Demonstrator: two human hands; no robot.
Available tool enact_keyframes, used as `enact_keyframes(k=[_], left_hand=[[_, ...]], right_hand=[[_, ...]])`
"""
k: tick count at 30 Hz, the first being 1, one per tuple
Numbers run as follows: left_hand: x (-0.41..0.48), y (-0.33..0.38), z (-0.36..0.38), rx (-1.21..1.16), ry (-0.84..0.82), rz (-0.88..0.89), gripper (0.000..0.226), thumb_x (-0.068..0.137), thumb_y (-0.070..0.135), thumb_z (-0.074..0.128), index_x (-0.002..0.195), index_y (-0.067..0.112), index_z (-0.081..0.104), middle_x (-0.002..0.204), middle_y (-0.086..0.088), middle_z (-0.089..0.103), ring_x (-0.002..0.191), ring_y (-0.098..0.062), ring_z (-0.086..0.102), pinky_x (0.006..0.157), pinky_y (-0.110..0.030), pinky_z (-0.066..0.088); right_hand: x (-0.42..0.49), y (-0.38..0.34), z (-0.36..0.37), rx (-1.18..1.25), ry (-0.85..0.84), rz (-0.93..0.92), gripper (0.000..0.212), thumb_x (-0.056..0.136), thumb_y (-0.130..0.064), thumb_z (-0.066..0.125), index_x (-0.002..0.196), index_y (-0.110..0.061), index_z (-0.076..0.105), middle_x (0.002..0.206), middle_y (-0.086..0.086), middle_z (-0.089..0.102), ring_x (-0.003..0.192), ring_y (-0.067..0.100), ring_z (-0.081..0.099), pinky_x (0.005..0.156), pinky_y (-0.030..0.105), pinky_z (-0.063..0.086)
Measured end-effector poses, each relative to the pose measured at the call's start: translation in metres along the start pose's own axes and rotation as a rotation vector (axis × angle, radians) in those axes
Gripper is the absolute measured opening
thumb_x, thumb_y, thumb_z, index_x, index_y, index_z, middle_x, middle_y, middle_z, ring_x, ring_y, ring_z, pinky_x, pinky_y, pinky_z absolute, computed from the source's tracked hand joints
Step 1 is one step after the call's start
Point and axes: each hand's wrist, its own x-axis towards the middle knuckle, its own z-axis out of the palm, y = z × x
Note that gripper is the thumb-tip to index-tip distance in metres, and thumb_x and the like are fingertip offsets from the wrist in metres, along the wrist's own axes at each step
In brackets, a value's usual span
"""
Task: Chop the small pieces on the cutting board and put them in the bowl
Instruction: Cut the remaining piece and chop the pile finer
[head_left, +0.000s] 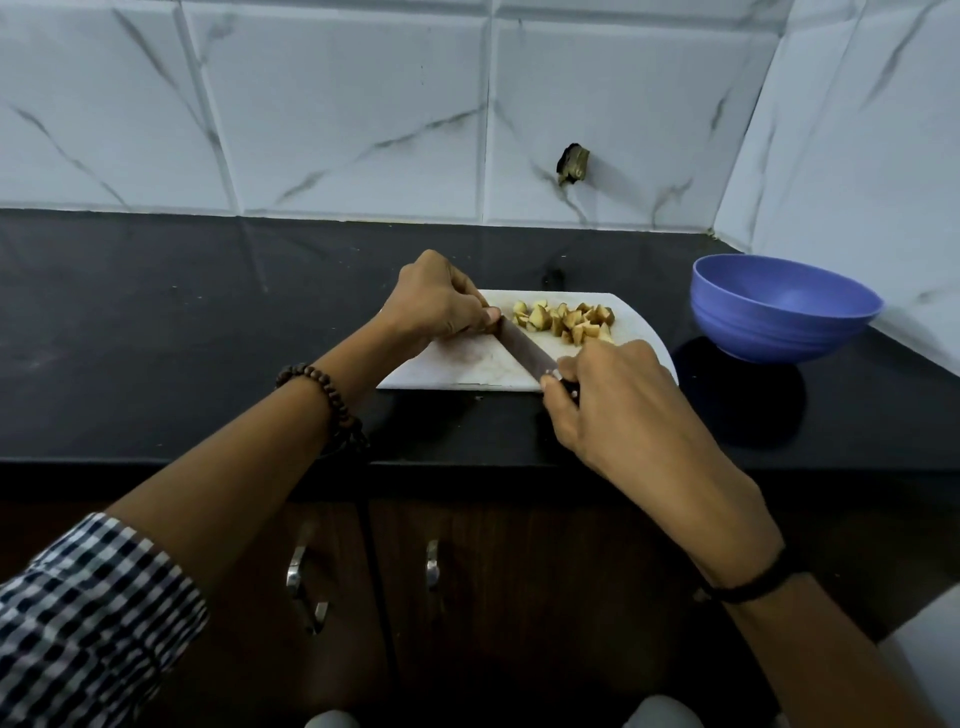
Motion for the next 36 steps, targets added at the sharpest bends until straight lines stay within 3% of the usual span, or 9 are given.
enact_keyframes(k=[6,12,17,27,31,34,36], left_hand=[[-0.005,0.0,-0.002,0.025,-0.005,0.042,0.012,0.078,0.016,0.082,0.084,0.006,0.079,0.078,-0.008,0.073,0.061,-0.005,0.057,0.044,-0.01,0.04],[-0.007,-0.002,-0.002,0.05,-0.011,0.061,0.011,0.083,0.02,0.078,0.086,0.009,0.079,0.081,-0.006,0.074,0.066,-0.009,0.06,0.055,-0.021,0.049],[-0.01,0.0,-0.005,0.067,-0.05,0.062,0.011,0.086,0.016,0.075,0.093,0.009,0.079,0.086,-0.006,0.073,0.066,-0.007,0.058,0.056,-0.017,0.048],[-0.009,-0.002,-0.002,0.09,0.003,0.079,0.01,0.081,0.018,0.079,0.086,0.01,0.08,0.081,-0.006,0.073,0.074,-0.016,0.066,0.064,-0.029,0.057],[-0.01,-0.002,0.001,0.106,0.03,0.099,0.006,0.081,0.016,0.077,0.085,0.012,0.08,0.08,-0.004,0.073,0.072,-0.012,0.064,0.052,-0.018,0.049],[-0.011,-0.002,0.002,0.12,0.06,0.108,0.005,0.081,0.013,0.076,0.084,0.012,0.08,0.08,-0.004,0.073,0.07,-0.008,0.062,0.045,-0.01,0.044],[-0.012,-0.001,0.002,0.142,0.066,0.117,0.006,0.082,0.012,0.074,0.086,0.011,0.08,0.08,-0.003,0.073,0.069,-0.008,0.061,0.043,-0.008,0.043]], right_hand=[[-0.013,0.007,-0.026,-0.017,-0.039,-0.001,0.031,0.099,-0.042,0.049,0.121,-0.024,0.062,0.083,-0.002,0.048,0.068,0.008,0.051,0.051,0.023,0.036],[-0.023,0.011,-0.035,0.03,0.042,0.046,0.036,0.098,-0.043,0.051,0.125,-0.023,0.062,0.097,0.004,0.058,0.073,0.012,0.058,0.062,0.027,0.05],[-0.015,0.01,-0.024,0.04,0.16,0.045,0.035,0.099,-0.042,0.049,0.119,-0.02,0.067,0.083,0.002,0.053,0.065,0.011,0.05,0.049,0.024,0.034],[0.005,-0.011,-0.006,0.05,0.135,0.041,0.03,0.099,-0.035,0.048,0.105,-0.014,0.069,0.085,0.005,0.048,0.076,0.022,0.045,0.062,0.029,0.035],[0.01,-0.02,-0.007,0.05,0.073,0.066,0.023,0.099,-0.028,0.05,0.106,-0.011,0.065,0.085,0.004,0.045,0.077,0.021,0.043,0.063,0.03,0.032],[0.007,-0.029,-0.007,0.032,0.055,0.066,0.011,0.101,-0.023,0.05,0.094,-0.015,0.052,0.072,-0.002,0.027,0.076,0.021,0.043,0.064,0.032,0.034],[0.003,-0.032,-0.005,0.015,0.035,0.052,0.013,0.102,-0.026,0.049,0.1,-0.014,0.055,0.071,-0.004,0.024,0.076,0.018,0.045,0.064,0.031,0.036]])
